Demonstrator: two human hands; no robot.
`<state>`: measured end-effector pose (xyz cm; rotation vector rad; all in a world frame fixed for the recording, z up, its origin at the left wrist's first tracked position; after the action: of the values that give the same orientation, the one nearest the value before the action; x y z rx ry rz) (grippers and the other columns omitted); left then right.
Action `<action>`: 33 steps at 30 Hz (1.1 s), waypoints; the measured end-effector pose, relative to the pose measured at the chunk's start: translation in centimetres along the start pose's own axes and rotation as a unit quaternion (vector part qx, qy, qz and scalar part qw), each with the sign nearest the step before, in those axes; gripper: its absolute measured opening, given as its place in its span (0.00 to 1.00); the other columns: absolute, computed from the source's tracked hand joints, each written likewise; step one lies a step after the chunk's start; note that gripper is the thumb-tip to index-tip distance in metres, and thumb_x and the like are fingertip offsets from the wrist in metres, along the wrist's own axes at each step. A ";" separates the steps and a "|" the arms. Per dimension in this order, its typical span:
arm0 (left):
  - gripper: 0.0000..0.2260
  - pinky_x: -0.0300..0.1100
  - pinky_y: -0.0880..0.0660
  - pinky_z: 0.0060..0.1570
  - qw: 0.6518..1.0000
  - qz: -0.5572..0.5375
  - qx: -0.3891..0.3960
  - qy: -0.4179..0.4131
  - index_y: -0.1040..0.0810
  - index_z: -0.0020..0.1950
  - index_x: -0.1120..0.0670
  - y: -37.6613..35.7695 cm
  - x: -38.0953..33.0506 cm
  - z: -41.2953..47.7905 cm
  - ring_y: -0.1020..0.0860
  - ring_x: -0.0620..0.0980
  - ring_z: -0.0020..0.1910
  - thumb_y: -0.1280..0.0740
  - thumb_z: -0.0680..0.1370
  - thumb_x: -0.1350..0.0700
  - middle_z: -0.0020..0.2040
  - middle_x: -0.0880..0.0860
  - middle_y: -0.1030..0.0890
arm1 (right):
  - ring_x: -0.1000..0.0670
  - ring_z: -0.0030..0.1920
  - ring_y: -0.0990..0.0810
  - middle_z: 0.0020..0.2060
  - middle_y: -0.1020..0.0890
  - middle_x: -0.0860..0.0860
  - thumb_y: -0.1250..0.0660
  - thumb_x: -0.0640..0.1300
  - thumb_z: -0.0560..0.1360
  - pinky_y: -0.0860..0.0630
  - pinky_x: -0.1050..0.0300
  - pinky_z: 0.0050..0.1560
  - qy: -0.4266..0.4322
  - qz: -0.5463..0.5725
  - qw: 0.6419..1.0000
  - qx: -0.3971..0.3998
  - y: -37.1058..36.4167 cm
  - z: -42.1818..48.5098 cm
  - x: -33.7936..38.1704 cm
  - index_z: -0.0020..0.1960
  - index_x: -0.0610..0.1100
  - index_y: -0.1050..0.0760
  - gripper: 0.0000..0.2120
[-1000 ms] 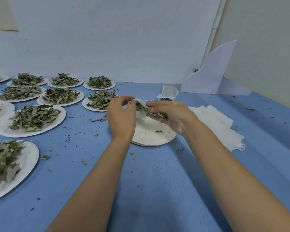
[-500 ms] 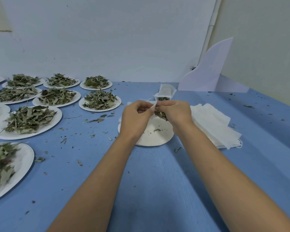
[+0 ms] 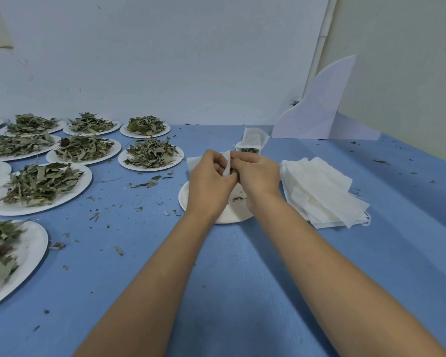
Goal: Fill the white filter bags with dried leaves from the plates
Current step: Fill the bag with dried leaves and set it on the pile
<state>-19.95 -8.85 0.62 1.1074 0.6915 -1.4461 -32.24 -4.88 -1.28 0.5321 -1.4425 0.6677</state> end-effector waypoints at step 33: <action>0.14 0.30 0.38 0.26 0.997 -0.038 -0.067 0.015 0.33 0.36 0.51 2.7 1.1 1.2 0.37 0.40 0.26 0.28 0.72 0.59 0.31 0.46 0.34 | 0.56 0.48 0.19 0.45 0.16 0.51 0.43 0.38 0.77 0.24 0.49 0.58 0.072 0.029 0.995 0.062 -2.1 -1.8 2.1 0.49 0.51 0.27 0.10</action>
<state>-17.53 -10.89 0.49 1.0094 0.8480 -1.4270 -29.47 -4.97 0.86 0.5294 -1.2911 0.8298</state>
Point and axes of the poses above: each hand's wrist, its own z-axis towards the middle knuckle, its own y-axis out of the back of the hand, x = y × z, the point moved 10 cm from there along z, towards the middle knuckle
